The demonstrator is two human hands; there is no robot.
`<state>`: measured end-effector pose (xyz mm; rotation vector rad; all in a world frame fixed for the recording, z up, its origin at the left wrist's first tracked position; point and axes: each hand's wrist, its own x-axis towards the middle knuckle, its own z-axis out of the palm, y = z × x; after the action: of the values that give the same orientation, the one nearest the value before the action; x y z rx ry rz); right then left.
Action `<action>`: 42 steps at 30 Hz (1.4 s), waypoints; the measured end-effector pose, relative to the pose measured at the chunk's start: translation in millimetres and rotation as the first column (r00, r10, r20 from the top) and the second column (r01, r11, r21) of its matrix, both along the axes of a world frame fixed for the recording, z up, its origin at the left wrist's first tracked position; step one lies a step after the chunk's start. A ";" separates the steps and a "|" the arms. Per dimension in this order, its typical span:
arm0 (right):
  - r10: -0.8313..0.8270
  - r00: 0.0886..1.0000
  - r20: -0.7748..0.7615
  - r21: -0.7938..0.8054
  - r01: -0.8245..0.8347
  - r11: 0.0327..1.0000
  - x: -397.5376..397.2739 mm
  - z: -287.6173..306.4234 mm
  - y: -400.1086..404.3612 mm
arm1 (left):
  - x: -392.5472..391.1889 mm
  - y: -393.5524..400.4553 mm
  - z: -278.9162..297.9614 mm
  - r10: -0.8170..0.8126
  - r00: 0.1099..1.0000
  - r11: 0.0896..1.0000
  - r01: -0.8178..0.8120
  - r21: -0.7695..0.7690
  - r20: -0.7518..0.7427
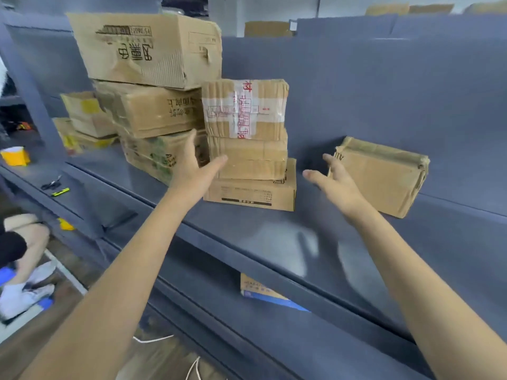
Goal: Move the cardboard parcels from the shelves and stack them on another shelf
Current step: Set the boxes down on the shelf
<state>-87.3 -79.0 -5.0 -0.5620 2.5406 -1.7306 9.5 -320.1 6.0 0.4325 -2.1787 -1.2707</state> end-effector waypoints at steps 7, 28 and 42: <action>-0.042 0.993 0.107 -0.306 0.073 0.949 -17.5 3.5 -80.8 | -46.0 -50.3 -7.7 -0.340 0.940 0.919 0.338 0.203 -0.028; -0.170 0.985 0.010 -0.232 0.168 0.958 82.5 7.8 3.7 | -35.8 24.4 4.5 -0.713 0.685 0.659 0.728 0.192 -0.150; -0.577 0.816 -0.037 -0.265 0.549 0.793 347.8 -2.1 201.4 | 149.4 255.4 15.3 -0.963 0.266 0.268 0.946 0.180 0.037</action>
<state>260.6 122.3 -7.1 0.1447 2.7878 -2.2692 158.9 -64.7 21.3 -1.0657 -2.5148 -2.0120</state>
